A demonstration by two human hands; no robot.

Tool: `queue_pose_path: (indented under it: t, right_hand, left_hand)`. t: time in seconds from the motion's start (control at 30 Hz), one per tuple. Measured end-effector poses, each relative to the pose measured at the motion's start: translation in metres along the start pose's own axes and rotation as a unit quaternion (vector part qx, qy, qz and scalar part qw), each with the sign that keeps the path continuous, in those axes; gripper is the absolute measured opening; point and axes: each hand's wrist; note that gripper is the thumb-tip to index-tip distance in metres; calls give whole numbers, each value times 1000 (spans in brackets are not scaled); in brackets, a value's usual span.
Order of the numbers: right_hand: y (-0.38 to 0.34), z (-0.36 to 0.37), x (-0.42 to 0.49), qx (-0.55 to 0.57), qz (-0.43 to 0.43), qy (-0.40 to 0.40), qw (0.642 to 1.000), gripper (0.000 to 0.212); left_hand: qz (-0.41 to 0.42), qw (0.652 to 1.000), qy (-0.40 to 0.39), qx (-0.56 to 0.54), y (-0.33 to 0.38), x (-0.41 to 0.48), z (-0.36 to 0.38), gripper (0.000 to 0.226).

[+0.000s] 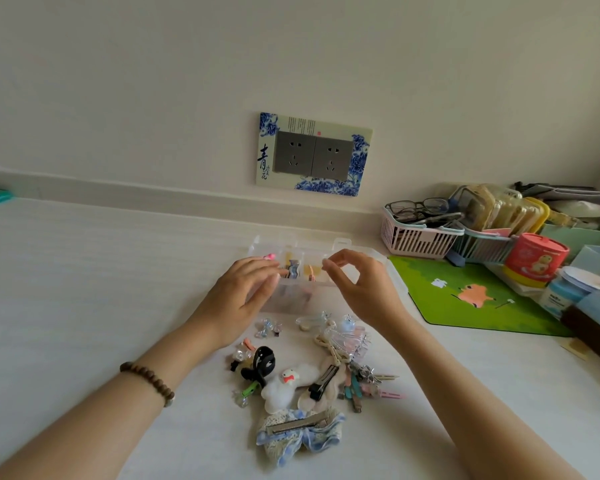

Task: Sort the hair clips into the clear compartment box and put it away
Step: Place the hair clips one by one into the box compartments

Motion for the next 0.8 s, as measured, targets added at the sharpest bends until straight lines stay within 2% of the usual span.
queue_pose_path:
  t: [0.13, 0.27, 0.47, 0.6, 0.8]
  right_hand:
    - [-9, -10, -9, 28, -49, -26, 998, 21]
    - [-16, -12, -21, 22, -83, -190, 978, 13]
    - [-27, -11, -32, 19, -53, -368, 928, 25]
    - [-31, -6, -38, 12, -39, -413, 910, 25]
    - [-33, -3, -40, 4, -34, -420, 907, 23]
  left_hand:
    - [-4, 1000, -5, -3, 0, 0, -1, 69]
    - [5, 1000, -8, -1, 0, 1, -1, 70]
    - [3, 1000, -5, -5, 1, 0, -1, 67]
    - [1, 1000, -4, -7, 1, 0, -1, 66]
    - [-3, 1000, -3, -8, 2, -1, -1, 59]
Point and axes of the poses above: each hand's wrist, its own x-axis towards the middle knuckle, its own z-axis out of the palm, y = z × x, and after that the axes turned 4 degrees about x, right-handed
